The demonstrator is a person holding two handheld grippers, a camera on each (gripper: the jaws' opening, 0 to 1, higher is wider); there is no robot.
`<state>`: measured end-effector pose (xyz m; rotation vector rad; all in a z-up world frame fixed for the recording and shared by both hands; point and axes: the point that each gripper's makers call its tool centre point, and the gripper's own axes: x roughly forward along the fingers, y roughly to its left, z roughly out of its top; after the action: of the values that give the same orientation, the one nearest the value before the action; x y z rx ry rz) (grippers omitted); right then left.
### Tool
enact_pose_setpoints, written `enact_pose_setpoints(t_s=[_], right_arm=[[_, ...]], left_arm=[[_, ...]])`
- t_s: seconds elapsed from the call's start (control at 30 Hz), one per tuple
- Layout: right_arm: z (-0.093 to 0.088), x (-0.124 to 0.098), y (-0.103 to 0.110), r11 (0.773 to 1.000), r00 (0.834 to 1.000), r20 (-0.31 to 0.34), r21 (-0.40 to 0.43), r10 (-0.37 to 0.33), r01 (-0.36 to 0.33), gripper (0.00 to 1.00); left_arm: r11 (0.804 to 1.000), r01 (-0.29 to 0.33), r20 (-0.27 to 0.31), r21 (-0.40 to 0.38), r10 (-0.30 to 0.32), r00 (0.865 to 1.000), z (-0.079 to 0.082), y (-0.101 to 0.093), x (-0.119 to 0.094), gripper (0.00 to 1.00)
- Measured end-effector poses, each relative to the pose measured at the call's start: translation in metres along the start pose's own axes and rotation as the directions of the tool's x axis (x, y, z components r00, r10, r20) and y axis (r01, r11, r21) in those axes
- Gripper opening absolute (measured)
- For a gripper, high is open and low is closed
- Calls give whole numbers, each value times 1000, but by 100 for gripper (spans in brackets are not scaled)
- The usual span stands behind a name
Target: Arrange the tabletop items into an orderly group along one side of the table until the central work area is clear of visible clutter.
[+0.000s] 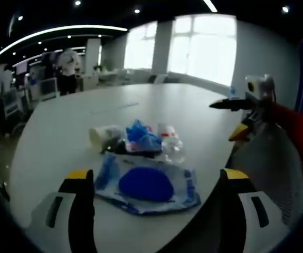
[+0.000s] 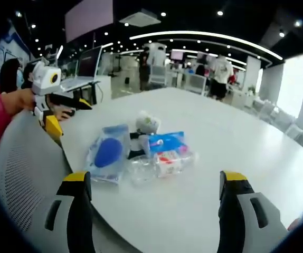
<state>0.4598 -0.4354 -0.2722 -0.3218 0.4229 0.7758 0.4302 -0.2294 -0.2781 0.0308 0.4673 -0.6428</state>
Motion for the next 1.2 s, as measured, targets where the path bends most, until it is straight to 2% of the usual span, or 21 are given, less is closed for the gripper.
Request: enact_pose_setpoints(t_s=[1.2], right_arm=[[-4,2,4,1000,999,-27,-20,18,-18,100]], left_arm=[[1000,12,-9,-3,-12,1000,-2,-2,1,94]])
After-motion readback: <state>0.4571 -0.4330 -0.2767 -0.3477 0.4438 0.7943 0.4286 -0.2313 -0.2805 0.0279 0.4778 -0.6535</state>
